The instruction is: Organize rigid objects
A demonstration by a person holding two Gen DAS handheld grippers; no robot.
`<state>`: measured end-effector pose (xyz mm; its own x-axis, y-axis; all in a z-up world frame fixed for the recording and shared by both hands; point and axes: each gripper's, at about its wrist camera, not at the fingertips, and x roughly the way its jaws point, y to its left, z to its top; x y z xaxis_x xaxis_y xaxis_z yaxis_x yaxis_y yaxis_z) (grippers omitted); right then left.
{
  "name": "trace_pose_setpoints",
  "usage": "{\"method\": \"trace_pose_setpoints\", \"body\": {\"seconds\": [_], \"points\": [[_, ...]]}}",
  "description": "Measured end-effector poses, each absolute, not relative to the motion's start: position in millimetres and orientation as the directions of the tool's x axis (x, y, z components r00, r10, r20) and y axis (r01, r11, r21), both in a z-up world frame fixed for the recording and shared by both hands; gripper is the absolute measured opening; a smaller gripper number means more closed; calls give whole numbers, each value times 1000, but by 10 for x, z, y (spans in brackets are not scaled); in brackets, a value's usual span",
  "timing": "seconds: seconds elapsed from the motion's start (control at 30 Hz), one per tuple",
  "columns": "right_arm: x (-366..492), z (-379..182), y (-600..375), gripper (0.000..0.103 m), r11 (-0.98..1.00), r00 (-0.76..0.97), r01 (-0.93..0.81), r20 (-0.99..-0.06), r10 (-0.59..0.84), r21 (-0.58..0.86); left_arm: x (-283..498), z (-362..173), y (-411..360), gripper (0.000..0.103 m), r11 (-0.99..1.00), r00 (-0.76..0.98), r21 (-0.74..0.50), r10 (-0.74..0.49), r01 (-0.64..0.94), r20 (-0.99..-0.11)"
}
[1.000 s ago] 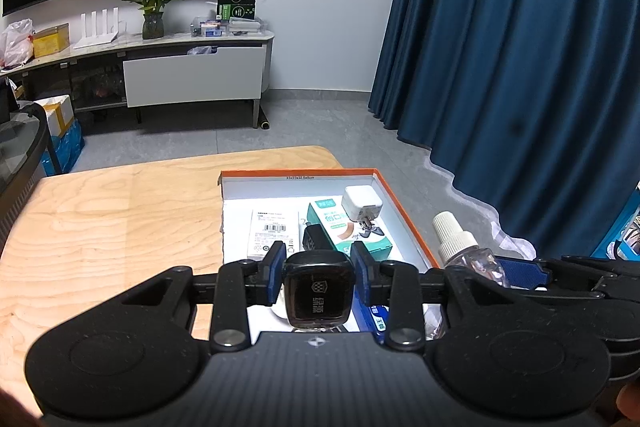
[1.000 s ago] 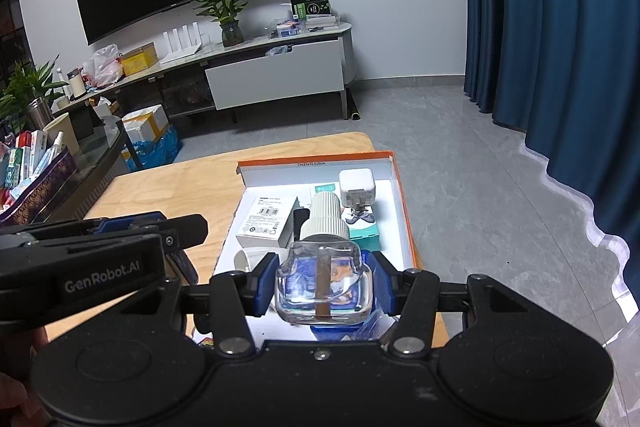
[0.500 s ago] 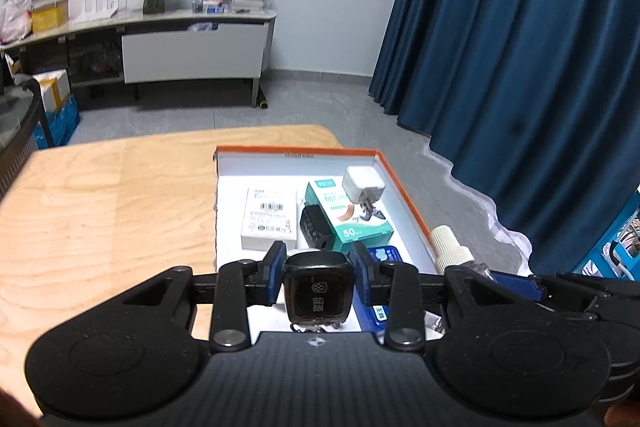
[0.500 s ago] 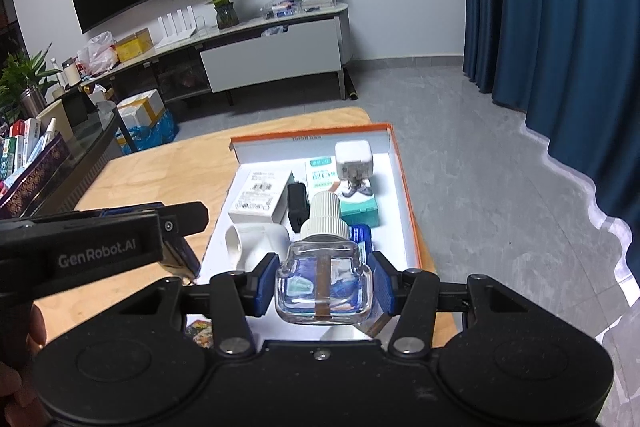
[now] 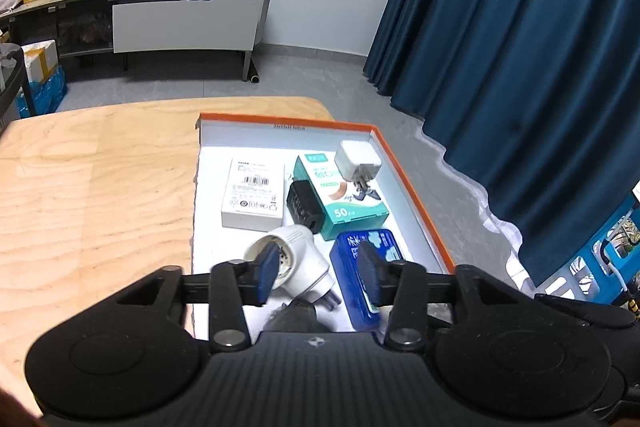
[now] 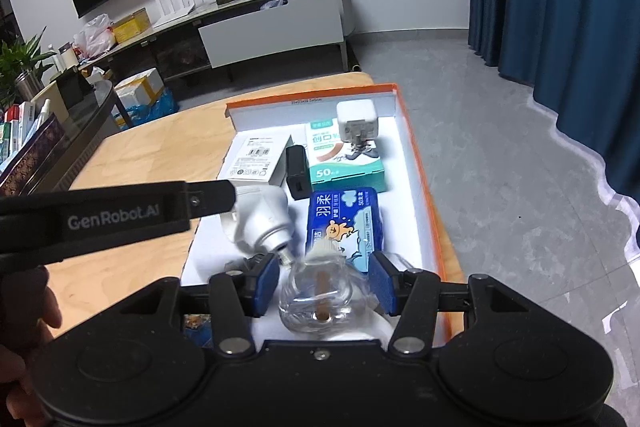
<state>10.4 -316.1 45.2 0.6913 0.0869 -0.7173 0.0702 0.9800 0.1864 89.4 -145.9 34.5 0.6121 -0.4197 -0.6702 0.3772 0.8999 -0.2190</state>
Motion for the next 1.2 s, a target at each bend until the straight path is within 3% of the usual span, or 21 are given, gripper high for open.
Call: {"method": "trace_pose_setpoints", "body": {"seconds": [0.27, 0.43, 0.77, 1.2], "points": [[28, 570, -3214, 68, 980, 718, 94, -694, 55, 176, 764, 490, -1407, 79, 924, 655, -161, -362, 347, -663], [-116, 695, -3244, 78, 982, 738, 112, -675, 18, 149, 563, 629, -1378, 102, 943, 688, -114, -309, 314, -657], [-508, 766, -3243, 81, 989, 749, 100, -663, 0, 113, 99, 622, -1331, 103, 972, 715, -16, -183, 234, -675], [-915, 561, -3226, 81, 990, 715, 78, -698, 28, 119, -268, 421, -1318, 103, 978, 706, 4, -148, 210, -693]]}}
